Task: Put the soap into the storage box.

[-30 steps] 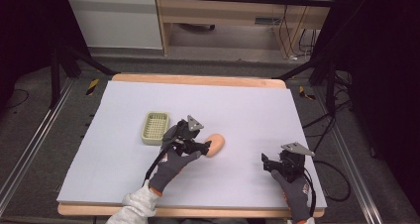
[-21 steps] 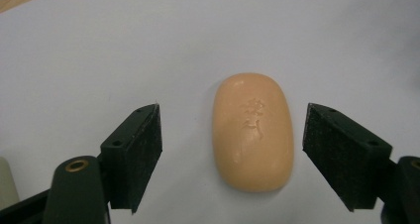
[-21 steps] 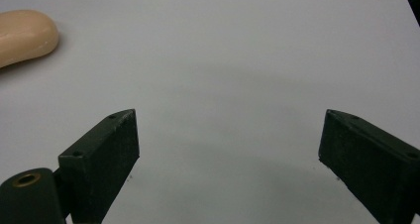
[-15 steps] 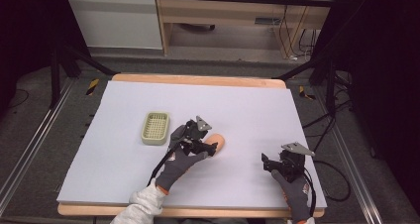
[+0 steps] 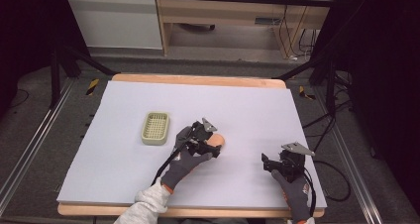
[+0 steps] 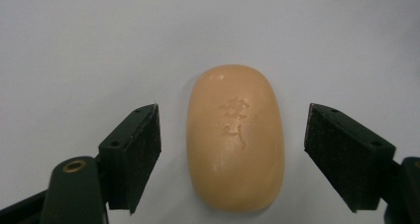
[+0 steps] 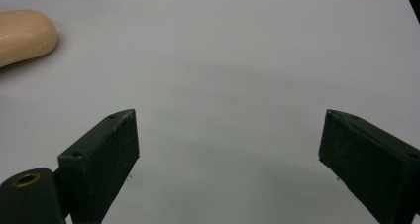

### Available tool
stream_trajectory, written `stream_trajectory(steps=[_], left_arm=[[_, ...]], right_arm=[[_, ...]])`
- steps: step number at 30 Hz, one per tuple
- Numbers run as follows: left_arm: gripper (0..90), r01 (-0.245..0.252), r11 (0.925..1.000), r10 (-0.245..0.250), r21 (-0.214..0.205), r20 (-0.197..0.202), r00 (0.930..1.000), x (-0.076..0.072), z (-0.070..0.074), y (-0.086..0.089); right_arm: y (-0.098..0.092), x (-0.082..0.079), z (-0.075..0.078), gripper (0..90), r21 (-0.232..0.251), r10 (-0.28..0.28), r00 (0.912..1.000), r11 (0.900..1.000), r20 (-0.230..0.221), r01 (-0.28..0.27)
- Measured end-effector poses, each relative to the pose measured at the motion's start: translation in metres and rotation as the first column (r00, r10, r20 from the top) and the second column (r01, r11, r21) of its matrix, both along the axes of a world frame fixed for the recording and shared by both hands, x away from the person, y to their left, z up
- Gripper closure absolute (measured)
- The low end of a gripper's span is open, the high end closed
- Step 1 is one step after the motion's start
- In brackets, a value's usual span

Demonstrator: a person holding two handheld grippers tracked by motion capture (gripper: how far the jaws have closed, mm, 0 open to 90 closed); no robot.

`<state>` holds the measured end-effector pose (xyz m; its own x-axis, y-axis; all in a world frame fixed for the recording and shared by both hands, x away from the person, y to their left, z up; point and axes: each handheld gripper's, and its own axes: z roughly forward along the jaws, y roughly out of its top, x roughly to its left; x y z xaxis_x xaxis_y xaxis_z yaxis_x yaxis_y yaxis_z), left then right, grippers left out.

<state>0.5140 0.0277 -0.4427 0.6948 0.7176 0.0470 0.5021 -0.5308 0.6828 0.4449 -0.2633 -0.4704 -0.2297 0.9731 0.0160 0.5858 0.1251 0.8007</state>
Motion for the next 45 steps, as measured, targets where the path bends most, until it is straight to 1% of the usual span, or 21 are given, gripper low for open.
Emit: stream_trajectory(steps=[7, 8, 12, 15, 19, 20, 22, 23, 27, 29, 35, 39, 41, 45], left_arm=[[21.3, 0.008, 0.9999, -0.008, 0.007, -0.015, 0.9999, 0.002, -0.007, -0.006], [21.3, 0.009, 0.9998, -0.008, 0.015, -0.020, 0.9998, 0.002, -0.008, -0.008], [21.5, 0.010, 0.9997, -0.009, 0.021, -0.026, 0.9996, 0.003, -0.011, -0.010], [21.9, 0.013, 0.9991, -0.012, 0.041, -0.038, 0.9992, 0.004, -0.013, -0.011], [22.5, 0.012, 0.9990, -0.010, 0.043, -0.046, 0.9989, 0.005, -0.016, -0.012], [22.8, 0.012, 0.9984, -0.009, 0.056, -0.045, 0.9990, 0.006, -0.017, -0.013], [22.9, 0.011, 0.9981, -0.009, 0.061, -0.045, 0.9989, 0.006, -0.018, -0.013], [23.6, 0.010, 0.9977, -0.006, 0.067, -0.052, 0.9986, 0.006, -0.019, -0.013], [25.0, 0.005, 0.9975, -0.001, 0.071, -0.058, 0.9983, 0.007, -0.021, -0.013], [26.0, 0.009, 0.9967, -0.004, 0.081, -0.064, 0.9979, 0.008, -0.022, -0.013], [28.1, 0.010, 0.9962, -0.003, 0.086, -0.072, 0.9974, 0.010, -0.025, -0.012], [28.4, 0.011, 0.9969, -0.005, 0.078, -0.078, 0.9970, 0.011, -0.025, -0.012], [28.3, 0.002, 0.9974, 0.004, 0.072, -0.074, 0.9972, 0.013, -0.026, -0.012], [28.2, 0.008, 0.9977, -0.002, 0.068, -0.084, 0.9965, 0.015, -0.026, -0.012]], right_arm=[[0.000, 0.000, 0.000, 8.9, 0.002, 0.002, 1.0000, 1.0000, -0.002, -0.002], [0.000, 0.000, 0.000, 8.9, 0.005, 0.000, 1.0000, 1.0000, -0.004, 0.000], [0.000, 0.000, 0.000, 8.9, 0.002, 0.000, 1.0000, 1.0000, -0.003, 0.000], [0.000, 0.001, 0.000, 8.9, 0.003, 0.000, 1.0000, 1.0000, -0.004, 0.000], [0.000, 0.001, 0.000, 8.9, 0.003, -0.001, 1.0000, 1.0000, -0.005, 0.001], [0.000, 0.001, 0.000, 8.9, 0.003, -0.001, 1.0000, 1.0000, -0.006, 0.001], [0.000, 0.001, 0.000, 8.9, 0.003, -0.001, 1.0000, 1.0000, -0.006, 0.001], [0.000, 0.001, 0.000, 8.9, 0.003, -0.001, 1.0000, 1.0000, -0.006, 0.001], [0.000, 0.001, 0.000, 8.9, 0.003, 0.000, 1.0000, 1.0000, -0.006, 0.000], [0.000, 0.001, 0.000, 8.9, 0.003, 0.000, 1.0000, 1.0000, -0.005, 0.000], [0.000, 0.001, 0.000, 8.9, 0.003, -0.001, 1.0000, 1.0000, -0.006, 0.001], [0.000, 0.001, 0.000, 8.9, 0.002, 0.000, 1.0000, 1.0000, -0.007, 0.000], [0.000, 0.001, 0.000, 8.9, 0.002, 0.000, 1.0000, 1.0000, -0.008, 0.000], [0.000, 0.001, 0.000, 8.9, 0.001, 0.001, 1.0000, 1.0000, -0.009, -0.001]])
